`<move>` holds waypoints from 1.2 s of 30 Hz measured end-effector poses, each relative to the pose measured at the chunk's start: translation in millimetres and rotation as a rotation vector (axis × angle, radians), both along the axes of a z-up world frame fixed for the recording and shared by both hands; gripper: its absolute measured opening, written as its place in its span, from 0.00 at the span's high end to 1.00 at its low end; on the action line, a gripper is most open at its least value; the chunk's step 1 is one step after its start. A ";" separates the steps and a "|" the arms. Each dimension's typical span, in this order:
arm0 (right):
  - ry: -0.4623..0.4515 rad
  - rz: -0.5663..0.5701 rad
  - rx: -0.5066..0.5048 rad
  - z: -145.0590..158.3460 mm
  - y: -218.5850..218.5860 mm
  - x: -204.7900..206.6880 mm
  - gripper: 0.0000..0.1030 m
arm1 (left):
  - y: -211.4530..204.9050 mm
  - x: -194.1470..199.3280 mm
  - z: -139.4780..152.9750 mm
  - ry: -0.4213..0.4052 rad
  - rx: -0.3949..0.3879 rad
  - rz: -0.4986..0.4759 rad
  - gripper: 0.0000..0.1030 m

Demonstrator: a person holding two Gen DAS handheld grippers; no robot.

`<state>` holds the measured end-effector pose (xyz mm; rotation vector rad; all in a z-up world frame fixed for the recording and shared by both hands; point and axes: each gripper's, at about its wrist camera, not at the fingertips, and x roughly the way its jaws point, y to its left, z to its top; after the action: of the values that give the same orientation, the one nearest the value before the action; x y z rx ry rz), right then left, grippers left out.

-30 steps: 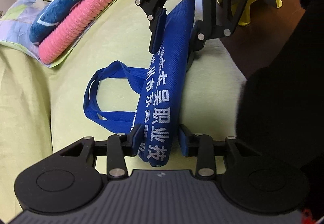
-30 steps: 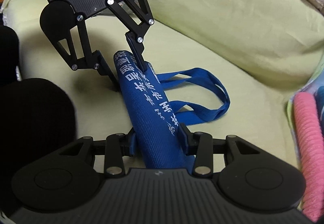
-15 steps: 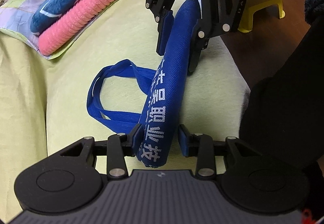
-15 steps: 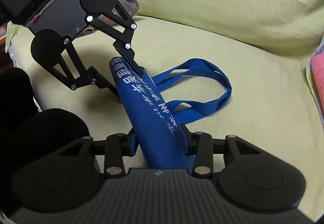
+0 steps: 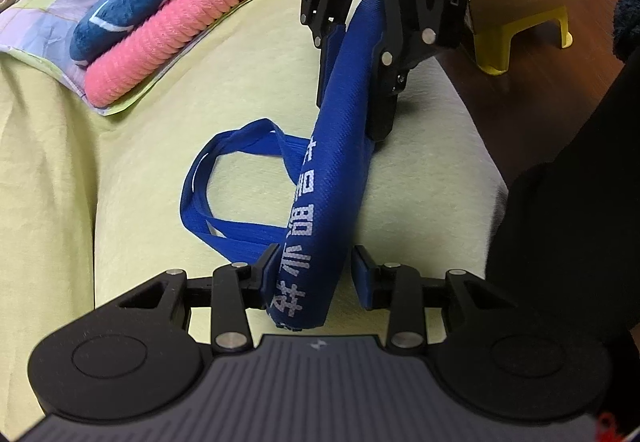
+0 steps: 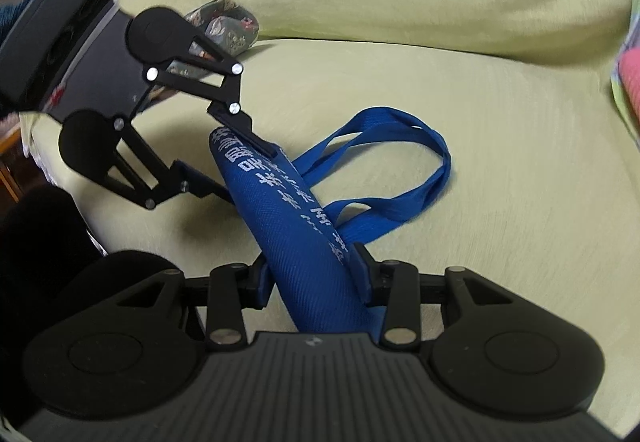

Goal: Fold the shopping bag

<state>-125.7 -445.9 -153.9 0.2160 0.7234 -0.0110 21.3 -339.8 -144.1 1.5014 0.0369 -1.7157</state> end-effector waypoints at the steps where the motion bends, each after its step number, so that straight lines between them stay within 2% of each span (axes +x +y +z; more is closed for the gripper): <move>1: 0.000 -0.001 0.016 -0.1 -2.6 0.0 0.65 | -0.5 0.1 0.1 0.000 -0.001 0.001 0.59; 11: 0.004 -0.001 0.132 -1.0 -21.5 0.6 0.65 | -5.4 4.6 0.0 0.006 -0.004 0.003 0.59; 21: -0.008 -0.048 0.280 -5.7 -39.8 -3.7 0.66 | -14.4 7.8 -1.3 0.007 -0.007 0.010 0.58; 36: -0.014 -0.106 0.442 -14.5 -57.5 -10.4 0.66 | -25.6 12.0 -1.1 0.012 -0.005 0.018 0.56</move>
<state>-136.0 -503.4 -168.4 0.6758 0.6938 0.0500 33.4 -365.4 -145.2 1.4828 0.0525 -1.7091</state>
